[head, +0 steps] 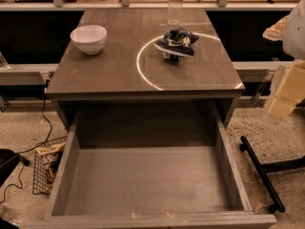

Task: Place blue chip bag into top drawer

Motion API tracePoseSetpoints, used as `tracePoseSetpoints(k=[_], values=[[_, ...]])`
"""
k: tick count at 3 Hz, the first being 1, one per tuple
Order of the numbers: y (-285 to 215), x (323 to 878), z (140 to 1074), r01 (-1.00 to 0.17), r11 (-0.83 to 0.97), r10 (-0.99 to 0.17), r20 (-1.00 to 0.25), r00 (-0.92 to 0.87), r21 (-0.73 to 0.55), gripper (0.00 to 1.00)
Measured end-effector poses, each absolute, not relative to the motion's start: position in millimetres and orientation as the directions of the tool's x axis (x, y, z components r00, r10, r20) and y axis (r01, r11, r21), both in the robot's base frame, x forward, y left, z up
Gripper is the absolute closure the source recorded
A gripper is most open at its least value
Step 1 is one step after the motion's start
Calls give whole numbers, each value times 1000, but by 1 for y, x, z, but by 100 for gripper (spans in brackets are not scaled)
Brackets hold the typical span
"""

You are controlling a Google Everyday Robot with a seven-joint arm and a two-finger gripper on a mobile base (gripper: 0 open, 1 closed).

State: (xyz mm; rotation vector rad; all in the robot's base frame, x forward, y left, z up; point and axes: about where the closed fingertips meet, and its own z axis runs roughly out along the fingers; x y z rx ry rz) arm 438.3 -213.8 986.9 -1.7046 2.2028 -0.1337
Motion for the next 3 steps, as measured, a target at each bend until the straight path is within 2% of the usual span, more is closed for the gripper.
tracePoseSetpoints(k=[2,3], values=[[-218,449,990,-900,302,-940,-256,-225,-316,0],[-233,483,983,-851,390,-893,-372,-255,-351,0]])
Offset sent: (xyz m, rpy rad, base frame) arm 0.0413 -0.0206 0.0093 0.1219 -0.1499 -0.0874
